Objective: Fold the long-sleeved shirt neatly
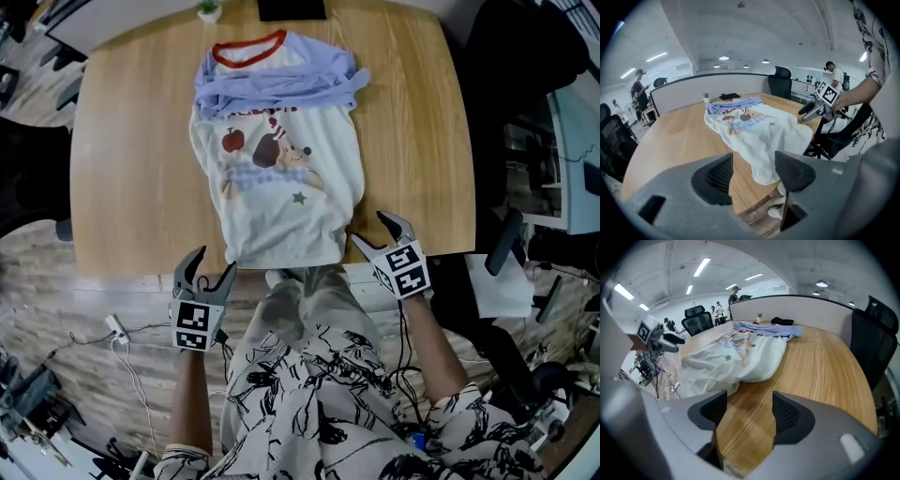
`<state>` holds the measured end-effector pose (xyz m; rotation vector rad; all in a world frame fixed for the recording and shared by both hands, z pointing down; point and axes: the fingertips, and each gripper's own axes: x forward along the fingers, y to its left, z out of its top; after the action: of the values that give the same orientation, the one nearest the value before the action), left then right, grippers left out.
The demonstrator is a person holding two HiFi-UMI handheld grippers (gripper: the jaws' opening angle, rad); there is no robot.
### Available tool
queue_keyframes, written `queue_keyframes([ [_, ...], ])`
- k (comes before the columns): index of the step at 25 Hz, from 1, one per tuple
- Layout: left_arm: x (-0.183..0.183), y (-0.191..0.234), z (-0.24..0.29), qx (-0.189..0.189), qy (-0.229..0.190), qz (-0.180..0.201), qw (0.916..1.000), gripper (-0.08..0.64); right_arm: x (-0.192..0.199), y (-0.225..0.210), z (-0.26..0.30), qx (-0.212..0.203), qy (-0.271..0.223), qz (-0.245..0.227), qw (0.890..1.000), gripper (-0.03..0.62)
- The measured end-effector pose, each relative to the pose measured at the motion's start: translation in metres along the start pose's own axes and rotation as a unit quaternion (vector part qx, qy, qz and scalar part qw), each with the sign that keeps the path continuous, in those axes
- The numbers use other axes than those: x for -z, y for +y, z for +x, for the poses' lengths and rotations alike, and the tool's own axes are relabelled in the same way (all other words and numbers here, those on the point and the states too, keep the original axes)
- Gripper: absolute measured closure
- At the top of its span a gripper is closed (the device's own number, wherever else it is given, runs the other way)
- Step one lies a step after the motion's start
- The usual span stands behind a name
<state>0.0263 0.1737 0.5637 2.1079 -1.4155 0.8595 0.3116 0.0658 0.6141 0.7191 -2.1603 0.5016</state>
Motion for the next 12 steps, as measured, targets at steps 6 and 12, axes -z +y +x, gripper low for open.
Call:
queue_keyframes([
  [6,0.032,-0.015,0.034,0.023,0.028,-0.012,0.9993,0.306,0.001,0.023,0.011,-0.068,0.020,-0.037,0.997,0.331],
  [12,0.044,-0.013,0.045,0.024,0.055,-0.024,0.9979,0.526,0.006,0.032,0.016,-0.079,0.023,-0.009,0.997,0.377],
])
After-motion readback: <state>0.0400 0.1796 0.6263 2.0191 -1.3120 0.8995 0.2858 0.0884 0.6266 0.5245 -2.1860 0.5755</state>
